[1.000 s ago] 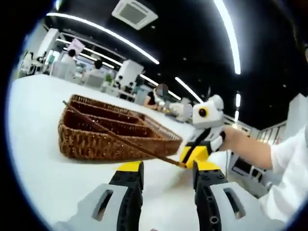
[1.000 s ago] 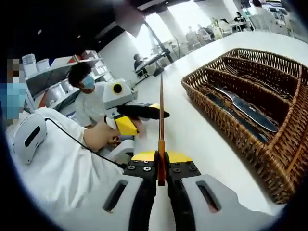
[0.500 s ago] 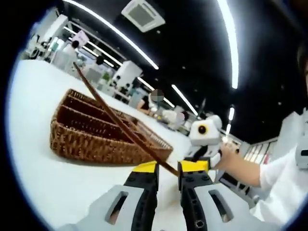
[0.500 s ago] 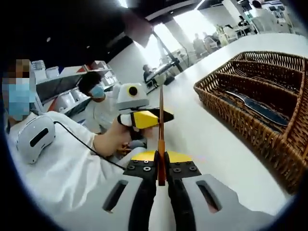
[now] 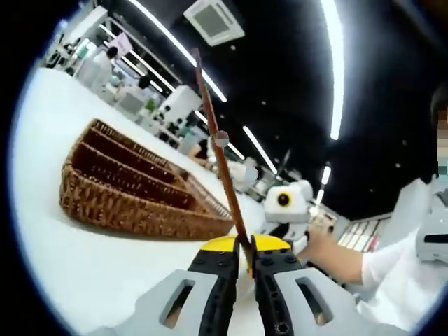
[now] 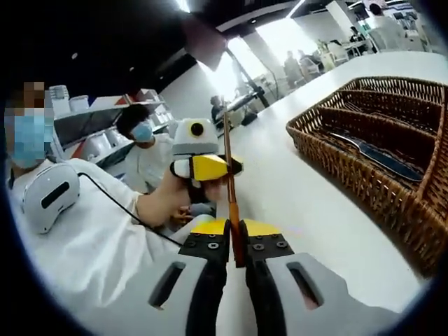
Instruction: Arrange the knives, forks, and spoons in their matching storage slots by inserting each utensil handle-first until every utensil is classified and aligned in the correct compartment
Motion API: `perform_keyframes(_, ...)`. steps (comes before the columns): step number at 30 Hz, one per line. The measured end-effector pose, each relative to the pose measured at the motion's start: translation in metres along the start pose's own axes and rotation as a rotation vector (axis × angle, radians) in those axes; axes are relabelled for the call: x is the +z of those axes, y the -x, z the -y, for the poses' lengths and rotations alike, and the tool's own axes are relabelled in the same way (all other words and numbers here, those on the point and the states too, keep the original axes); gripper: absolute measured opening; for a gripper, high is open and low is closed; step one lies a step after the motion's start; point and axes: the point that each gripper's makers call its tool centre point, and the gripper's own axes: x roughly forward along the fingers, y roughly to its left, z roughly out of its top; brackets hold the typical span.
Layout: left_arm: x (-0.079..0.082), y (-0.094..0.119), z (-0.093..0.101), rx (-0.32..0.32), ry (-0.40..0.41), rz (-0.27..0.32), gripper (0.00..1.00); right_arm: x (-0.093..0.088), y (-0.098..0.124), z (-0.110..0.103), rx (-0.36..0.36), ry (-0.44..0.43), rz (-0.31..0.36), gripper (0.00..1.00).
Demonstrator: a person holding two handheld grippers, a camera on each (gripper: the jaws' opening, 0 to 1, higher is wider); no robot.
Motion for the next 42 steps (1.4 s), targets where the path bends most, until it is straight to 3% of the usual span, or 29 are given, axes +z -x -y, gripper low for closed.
perform_keyframes(21, -0.006, -0.011, 0.015, -0.035, -0.066, -0.066, 0.04, -0.011, -0.005, -0.006, 0.013, 0.023, -0.083, 0.07)
perform_keyframes(29, -0.004, -0.012, 0.015, -0.031, -0.076, -0.062, 0.05, -0.009, -0.005, -0.01, 0.023, 0.006, -0.067, 0.06)
perform_keyframes(33, -0.002, -0.015, 0.015, -0.008, -0.191, -0.05, 0.07, -0.008, -0.005, -0.011, 0.025, -0.008, -0.055, 0.06)
perform_keyframes(35, -0.004, -0.016, 0.016, -0.005, -0.208, -0.051, 0.09, -0.003, -0.002, -0.01, 0.029, -0.054, -0.022, 0.06)
perform_keyframes(42, 0.003, -0.015, 0.012, 0.031, -0.29, -0.027, 0.17, 0.002, 0.007, -0.003, 0.005, -0.128, 0.004, 0.06)
